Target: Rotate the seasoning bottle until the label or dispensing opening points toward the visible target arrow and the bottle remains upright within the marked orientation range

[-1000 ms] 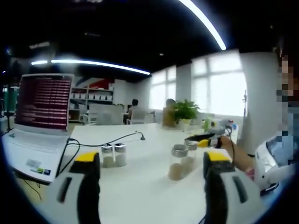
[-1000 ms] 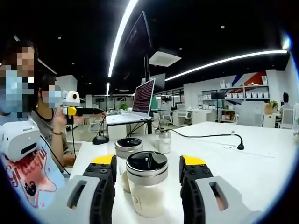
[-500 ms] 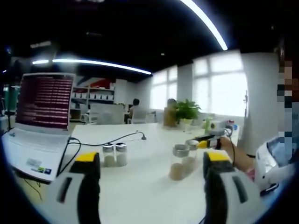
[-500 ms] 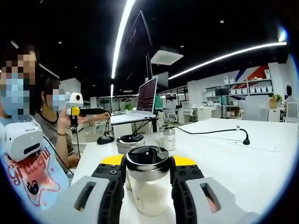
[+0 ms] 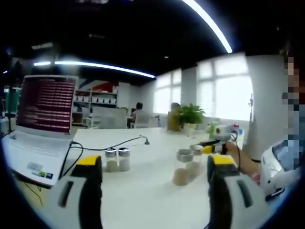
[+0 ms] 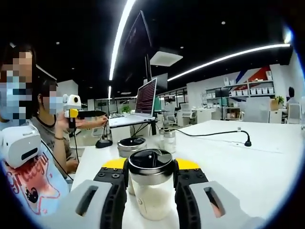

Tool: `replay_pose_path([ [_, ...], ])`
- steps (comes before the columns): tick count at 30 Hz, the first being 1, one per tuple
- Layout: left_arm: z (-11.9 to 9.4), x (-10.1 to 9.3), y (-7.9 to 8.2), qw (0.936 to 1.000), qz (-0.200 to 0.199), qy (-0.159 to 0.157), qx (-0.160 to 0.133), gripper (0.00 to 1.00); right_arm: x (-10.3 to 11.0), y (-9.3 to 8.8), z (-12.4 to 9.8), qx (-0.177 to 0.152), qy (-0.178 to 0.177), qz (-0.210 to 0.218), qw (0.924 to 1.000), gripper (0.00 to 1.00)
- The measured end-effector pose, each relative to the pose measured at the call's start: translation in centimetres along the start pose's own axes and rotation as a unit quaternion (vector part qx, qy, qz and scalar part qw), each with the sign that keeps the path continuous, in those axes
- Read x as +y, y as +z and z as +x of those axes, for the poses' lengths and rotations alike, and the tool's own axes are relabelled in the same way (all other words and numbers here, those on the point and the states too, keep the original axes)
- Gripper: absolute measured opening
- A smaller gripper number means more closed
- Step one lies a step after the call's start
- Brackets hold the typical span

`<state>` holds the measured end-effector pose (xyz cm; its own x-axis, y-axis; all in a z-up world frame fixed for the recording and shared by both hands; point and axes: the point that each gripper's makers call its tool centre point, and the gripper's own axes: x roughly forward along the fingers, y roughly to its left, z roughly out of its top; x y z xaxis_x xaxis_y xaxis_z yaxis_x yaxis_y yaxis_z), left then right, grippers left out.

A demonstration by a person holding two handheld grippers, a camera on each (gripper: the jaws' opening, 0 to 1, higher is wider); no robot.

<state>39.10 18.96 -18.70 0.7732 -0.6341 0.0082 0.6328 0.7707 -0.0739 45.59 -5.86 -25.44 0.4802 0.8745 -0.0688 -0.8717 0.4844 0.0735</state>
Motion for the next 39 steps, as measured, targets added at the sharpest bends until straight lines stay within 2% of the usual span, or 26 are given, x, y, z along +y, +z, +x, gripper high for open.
replay_pose_path([
  [10,-0.1,0.1,-0.1,1.0000,-0.001,0.001,0.000,0.97,-0.1,-0.1,0.1,0.016,-0.042,0.001,0.9990,0.37],
  [24,-0.1,0.2,-0.2,1.0000,-0.003,0.002,0.003,0.97,0.0,-0.3,0.1,0.025,-0.057,-0.011,0.9980,0.37],
  [25,-0.1,0.3,-0.2,1.0000,-0.003,0.003,0.003,0.97,0.0,-0.1,0.1,0.024,-0.059,-0.012,0.9979,0.41],
  [27,-0.1,0.4,-0.2,1.0000,-0.001,0.004,0.005,0.96,0.0,1.3,0.0,-0.012,-0.065,-0.008,0.9978,0.66],
  [28,-0.1,0.4,-0.2,1.0000,-0.001,0.003,0.006,0.96,-0.1,1.7,-0.4,-0.018,-0.075,-0.007,0.9970,0.71],
  [31,0.0,0.3,-0.1,1.0000,0.001,0.001,0.003,0.95,0.2,2.7,-1.4,-0.024,-0.089,-0.028,0.9953,0.61],
  [35,0.2,-0.3,0.3,0.9999,0.002,-0.011,-0.006,0.95,1.0,3.2,-2.4,-0.020,-0.100,-0.039,0.9940,0.61],
  [37,0.3,0.2,1.8,0.9989,-0.005,0.018,-0.044,0.93,1.4,3.2,-2.8,-0.013,-0.107,-0.047,0.9930,0.59],
  [39,0.1,-0.2,3.2,0.9970,0.000,0.014,-0.077,0.92,1.7,2.8,-3.2,0.002,-0.114,-0.044,0.9925,0.57],
])
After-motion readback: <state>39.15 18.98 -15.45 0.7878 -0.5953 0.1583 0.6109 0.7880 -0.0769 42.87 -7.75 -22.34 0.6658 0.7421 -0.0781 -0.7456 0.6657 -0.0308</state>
